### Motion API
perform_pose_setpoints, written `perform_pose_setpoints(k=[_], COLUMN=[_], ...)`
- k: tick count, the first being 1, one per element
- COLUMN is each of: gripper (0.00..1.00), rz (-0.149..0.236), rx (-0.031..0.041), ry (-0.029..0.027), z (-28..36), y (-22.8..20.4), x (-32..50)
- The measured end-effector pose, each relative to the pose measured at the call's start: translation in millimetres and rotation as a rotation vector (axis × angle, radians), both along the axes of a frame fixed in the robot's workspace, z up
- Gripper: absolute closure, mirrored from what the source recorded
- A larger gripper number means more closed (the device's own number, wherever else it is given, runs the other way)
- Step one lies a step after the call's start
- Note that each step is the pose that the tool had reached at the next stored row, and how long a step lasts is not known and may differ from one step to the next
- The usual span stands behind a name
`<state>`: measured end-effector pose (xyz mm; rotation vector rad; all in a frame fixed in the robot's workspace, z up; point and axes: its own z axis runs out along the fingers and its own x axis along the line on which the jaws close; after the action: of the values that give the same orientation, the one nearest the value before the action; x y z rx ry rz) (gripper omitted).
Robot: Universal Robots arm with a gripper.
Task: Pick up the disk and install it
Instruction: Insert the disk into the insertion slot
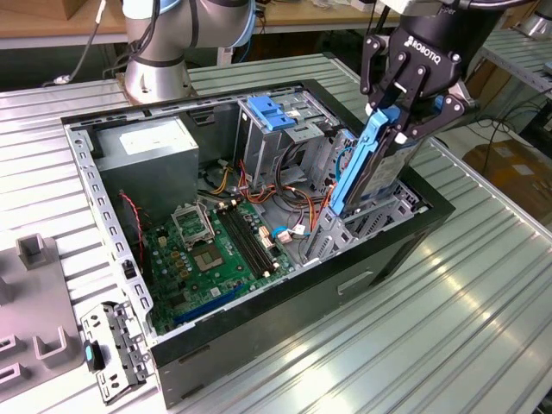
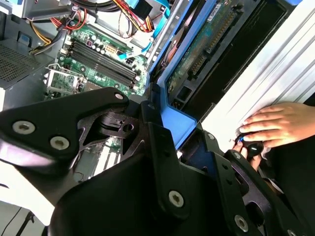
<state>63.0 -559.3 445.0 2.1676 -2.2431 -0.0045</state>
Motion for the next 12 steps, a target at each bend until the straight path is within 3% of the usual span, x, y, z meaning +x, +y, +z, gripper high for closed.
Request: perform_pose_setpoints(k=[12], gripper=[0.63], rz=[0.0], rx=[0.0], ry=[0.0], z=[-8.6], y=[0.0], x=[0.0])
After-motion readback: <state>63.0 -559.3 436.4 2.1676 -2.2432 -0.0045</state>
